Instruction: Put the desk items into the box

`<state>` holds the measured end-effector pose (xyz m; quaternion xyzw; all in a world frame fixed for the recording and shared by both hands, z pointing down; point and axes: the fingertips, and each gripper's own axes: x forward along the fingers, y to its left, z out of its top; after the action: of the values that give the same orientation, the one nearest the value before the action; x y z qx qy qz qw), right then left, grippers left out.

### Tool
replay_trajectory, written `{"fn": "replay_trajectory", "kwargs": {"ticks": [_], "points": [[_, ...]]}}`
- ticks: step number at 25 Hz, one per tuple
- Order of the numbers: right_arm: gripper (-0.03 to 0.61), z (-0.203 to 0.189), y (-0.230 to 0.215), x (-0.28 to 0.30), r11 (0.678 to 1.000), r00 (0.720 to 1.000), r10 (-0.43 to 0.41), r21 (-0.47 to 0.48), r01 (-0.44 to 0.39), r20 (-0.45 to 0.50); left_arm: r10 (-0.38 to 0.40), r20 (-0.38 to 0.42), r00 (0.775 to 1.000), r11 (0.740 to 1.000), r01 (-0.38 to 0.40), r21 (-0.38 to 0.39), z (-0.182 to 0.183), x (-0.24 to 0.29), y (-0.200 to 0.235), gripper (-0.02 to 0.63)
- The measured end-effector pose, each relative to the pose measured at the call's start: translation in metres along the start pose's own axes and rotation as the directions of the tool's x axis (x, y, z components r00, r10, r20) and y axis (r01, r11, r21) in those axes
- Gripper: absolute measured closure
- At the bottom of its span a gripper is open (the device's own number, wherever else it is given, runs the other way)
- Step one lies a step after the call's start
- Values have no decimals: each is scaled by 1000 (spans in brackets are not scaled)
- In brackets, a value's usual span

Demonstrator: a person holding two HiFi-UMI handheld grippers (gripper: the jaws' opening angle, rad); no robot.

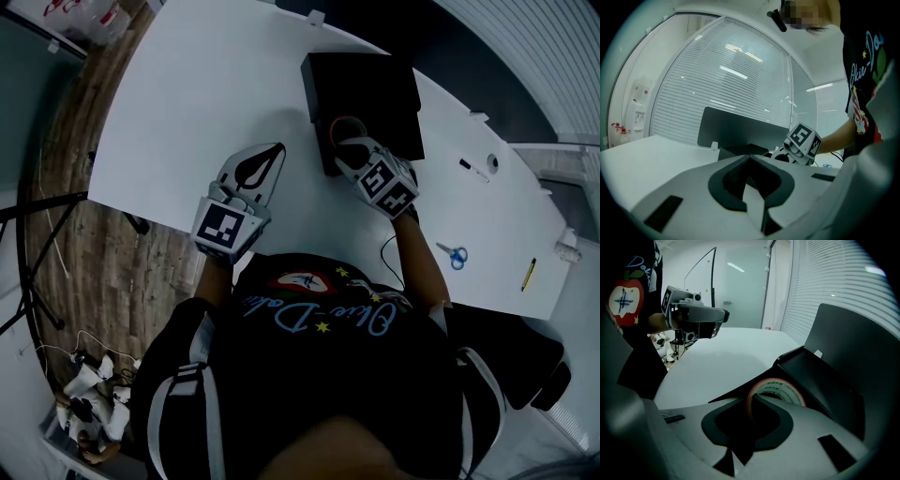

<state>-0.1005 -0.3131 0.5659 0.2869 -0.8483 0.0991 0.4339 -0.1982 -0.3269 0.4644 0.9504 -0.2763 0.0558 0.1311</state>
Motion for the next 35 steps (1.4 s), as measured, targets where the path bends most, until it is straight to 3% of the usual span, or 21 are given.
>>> {"fn": "replay_trajectory", "kwargs": {"ticks": [8,12,15,17,21,28,35], "points": [[508,9,1,-8,999,999,-28,-33,29,36,5,8,1000,1000,-5,9,7,-4,-3,617],[508,28,-4,-24,998,989,-65,3,66,134,10,6,1000,1000,-10,21,8,-6,-4,617],[520,41,-8,-40,994,969,-109,46,101,221,4,6,1000,999,-5,39,11,-6,-9,617],[581,47,-12,-53,987,951,-159,67,146,266,2,7,1000,999,-2,49,14,-6,-12,617],[581,56,-16,-77,972,909,-231,131,197,347,2,15,1000,998,-3,65,21,-8,-19,617],[581,41,-17,-118,936,844,-343,230,267,413,-20,2,1000,995,19,98,25,-6,-43,617],[581,13,-14,-158,911,808,-403,272,309,430,-59,-8,998,992,60,113,26,9,-83,617]]}}
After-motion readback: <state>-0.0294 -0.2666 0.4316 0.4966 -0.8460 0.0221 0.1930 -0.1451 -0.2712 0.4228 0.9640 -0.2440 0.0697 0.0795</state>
